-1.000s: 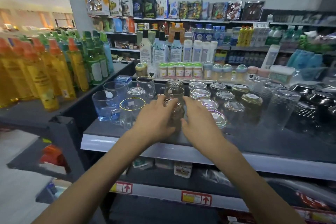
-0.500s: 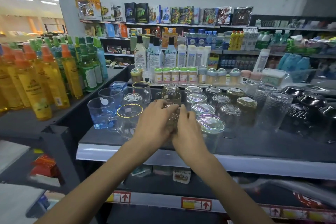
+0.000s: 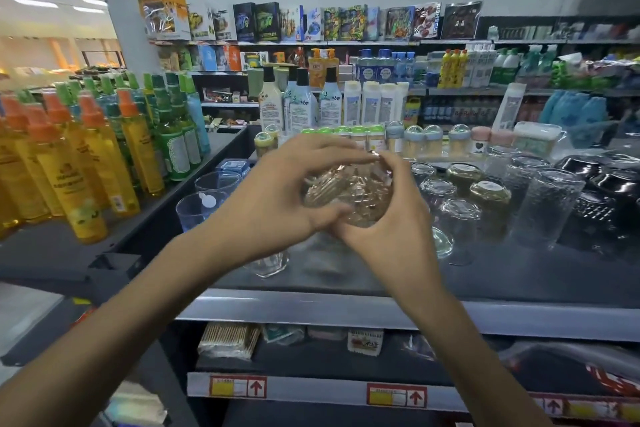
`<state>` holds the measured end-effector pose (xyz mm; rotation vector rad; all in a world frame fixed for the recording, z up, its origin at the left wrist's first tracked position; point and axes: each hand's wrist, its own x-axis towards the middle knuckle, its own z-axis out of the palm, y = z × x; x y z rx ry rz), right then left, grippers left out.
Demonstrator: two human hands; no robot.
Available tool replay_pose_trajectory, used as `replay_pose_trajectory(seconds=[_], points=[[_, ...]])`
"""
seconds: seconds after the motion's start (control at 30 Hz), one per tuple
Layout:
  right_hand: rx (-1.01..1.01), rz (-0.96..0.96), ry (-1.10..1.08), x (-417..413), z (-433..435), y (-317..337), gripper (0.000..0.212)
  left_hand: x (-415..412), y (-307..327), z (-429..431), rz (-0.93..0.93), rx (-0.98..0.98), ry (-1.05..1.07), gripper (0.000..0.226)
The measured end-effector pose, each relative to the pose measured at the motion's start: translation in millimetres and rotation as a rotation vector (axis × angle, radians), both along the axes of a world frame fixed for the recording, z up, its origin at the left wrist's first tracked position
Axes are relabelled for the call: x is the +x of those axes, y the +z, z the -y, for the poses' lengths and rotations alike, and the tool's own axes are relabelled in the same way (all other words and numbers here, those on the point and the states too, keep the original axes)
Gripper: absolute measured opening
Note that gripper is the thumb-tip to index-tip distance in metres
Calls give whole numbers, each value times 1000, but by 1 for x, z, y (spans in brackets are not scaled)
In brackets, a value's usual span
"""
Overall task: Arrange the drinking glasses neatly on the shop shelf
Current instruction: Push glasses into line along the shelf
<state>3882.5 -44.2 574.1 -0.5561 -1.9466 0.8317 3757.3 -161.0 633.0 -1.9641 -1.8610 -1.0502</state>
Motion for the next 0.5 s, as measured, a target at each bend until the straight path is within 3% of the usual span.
replay_pose_trajectory(seconds=[0.13, 0.2, 0.3, 0.5], points=[[10, -26, -120, 19, -10, 22, 105, 0, 21, 5, 390, 215, -104, 27], [2, -15, -147, 30, -21, 32, 105, -13, 23, -9, 412, 167, 0, 21], [-4, -13, -133, 39, -40, 43, 97, -48, 12, -50, 318, -74, 132, 20], [12, 104, 11, 28, -91, 71, 99, -89, -20, -120, -13, -578, 233, 87]])
